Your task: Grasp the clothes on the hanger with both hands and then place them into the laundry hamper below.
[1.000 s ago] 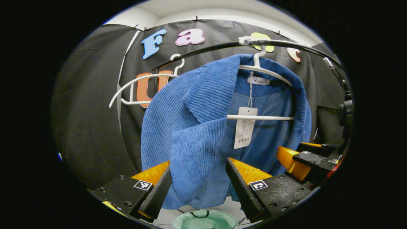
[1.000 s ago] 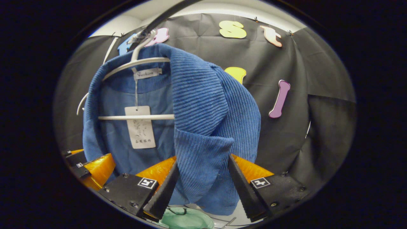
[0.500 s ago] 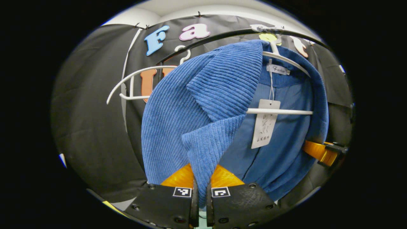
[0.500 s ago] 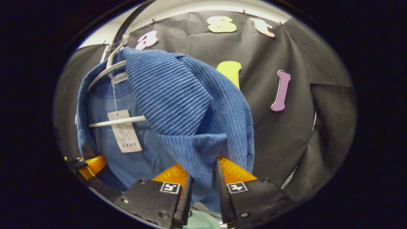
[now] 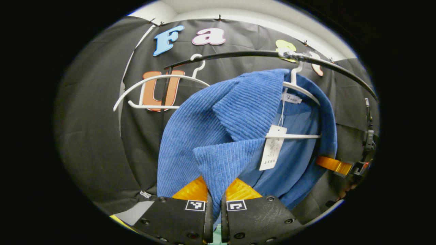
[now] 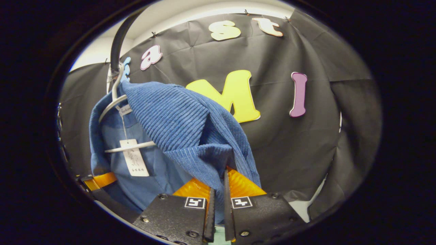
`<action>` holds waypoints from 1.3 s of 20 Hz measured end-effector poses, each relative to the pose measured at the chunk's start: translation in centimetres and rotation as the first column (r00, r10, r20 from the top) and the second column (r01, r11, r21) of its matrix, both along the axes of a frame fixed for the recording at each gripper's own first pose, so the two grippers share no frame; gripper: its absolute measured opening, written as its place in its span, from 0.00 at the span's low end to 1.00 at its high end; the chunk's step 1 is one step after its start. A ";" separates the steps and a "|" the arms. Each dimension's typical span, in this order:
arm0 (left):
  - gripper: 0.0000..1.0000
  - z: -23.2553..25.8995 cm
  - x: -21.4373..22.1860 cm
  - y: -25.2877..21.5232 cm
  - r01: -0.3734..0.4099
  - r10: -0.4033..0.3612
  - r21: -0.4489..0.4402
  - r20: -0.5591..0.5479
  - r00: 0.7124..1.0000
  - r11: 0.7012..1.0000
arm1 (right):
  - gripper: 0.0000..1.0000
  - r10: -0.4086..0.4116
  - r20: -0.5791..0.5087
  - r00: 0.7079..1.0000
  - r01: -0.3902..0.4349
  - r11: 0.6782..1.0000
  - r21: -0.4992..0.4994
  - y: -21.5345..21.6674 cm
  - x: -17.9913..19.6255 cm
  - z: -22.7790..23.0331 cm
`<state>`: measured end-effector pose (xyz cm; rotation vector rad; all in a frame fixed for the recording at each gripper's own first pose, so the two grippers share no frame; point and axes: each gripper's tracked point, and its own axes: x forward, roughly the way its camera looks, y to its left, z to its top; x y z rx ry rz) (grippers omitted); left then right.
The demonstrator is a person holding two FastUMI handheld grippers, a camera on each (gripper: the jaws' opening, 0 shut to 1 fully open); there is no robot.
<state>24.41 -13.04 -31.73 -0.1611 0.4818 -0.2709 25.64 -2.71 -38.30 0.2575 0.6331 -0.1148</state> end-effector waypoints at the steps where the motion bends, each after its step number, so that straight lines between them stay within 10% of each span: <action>1: 0.09 0.5 0.1 0.7 -0.010 0.010 0.009 0.013 1.000 1.000 | 0.15 0.004 0.000 1.000 -0.004 1.000 0.024 0.1 -0.2 0.1; 26: 0.07 8.9 4.1 4.7 0.013 0.001 -0.218 0.065 0.998 0.976 | 0.09 -0.242 0.206 0.948 0.097 0.837 0.538 -6.1 5.3 8.9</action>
